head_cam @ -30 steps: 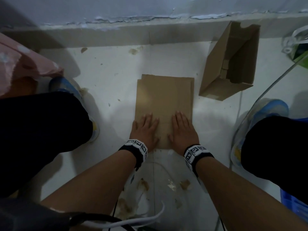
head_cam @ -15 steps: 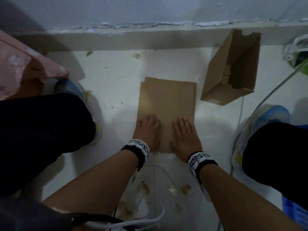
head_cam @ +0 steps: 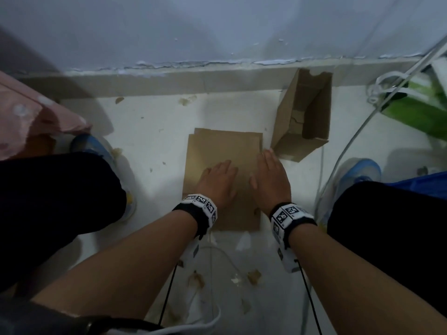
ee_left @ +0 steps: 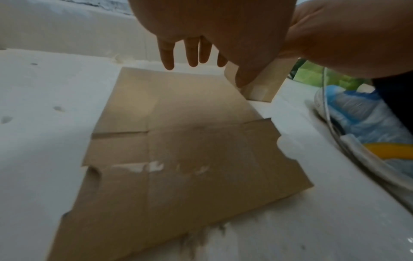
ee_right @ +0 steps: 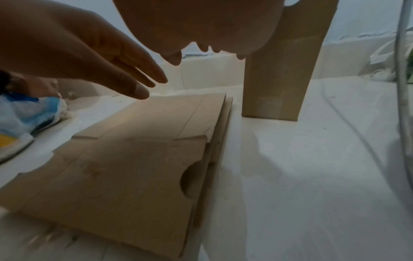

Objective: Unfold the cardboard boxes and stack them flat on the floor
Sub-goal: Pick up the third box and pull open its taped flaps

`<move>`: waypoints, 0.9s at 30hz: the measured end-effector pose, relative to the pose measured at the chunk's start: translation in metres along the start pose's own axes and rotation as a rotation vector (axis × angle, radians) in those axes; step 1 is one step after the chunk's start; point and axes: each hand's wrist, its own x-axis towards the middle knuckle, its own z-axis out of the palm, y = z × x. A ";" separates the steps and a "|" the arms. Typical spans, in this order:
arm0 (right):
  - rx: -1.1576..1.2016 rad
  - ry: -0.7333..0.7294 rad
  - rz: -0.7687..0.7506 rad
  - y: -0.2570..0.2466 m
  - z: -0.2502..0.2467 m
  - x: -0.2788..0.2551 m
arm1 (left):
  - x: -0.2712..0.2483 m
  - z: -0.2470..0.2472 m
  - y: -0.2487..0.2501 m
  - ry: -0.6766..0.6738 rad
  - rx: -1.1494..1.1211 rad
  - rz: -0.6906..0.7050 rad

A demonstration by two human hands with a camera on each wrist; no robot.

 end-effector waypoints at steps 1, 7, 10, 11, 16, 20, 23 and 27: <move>0.016 0.018 0.009 0.001 -0.004 -0.001 | 0.004 -0.003 0.006 0.006 -0.012 0.010; 0.103 0.186 0.053 0.018 -0.026 -0.001 | 0.022 -0.019 0.055 0.128 -0.156 0.059; 0.119 0.255 0.077 0.026 -0.035 0.004 | 0.032 -0.025 0.074 0.150 -0.219 0.097; 0.119 0.269 0.088 0.030 -0.038 0.006 | 0.036 -0.026 0.080 0.159 -0.236 0.134; 0.133 0.335 0.137 0.042 -0.044 0.015 | 0.048 -0.036 0.096 0.263 -0.288 0.243; 0.093 0.319 0.164 0.056 -0.040 0.020 | 0.057 -0.036 0.101 0.289 -0.297 0.242; 0.044 0.320 0.170 0.062 -0.035 0.022 | 0.062 -0.034 0.105 0.268 -0.301 0.254; 0.063 0.298 0.197 0.063 -0.041 0.015 | 0.063 -0.027 0.111 0.229 -0.295 0.197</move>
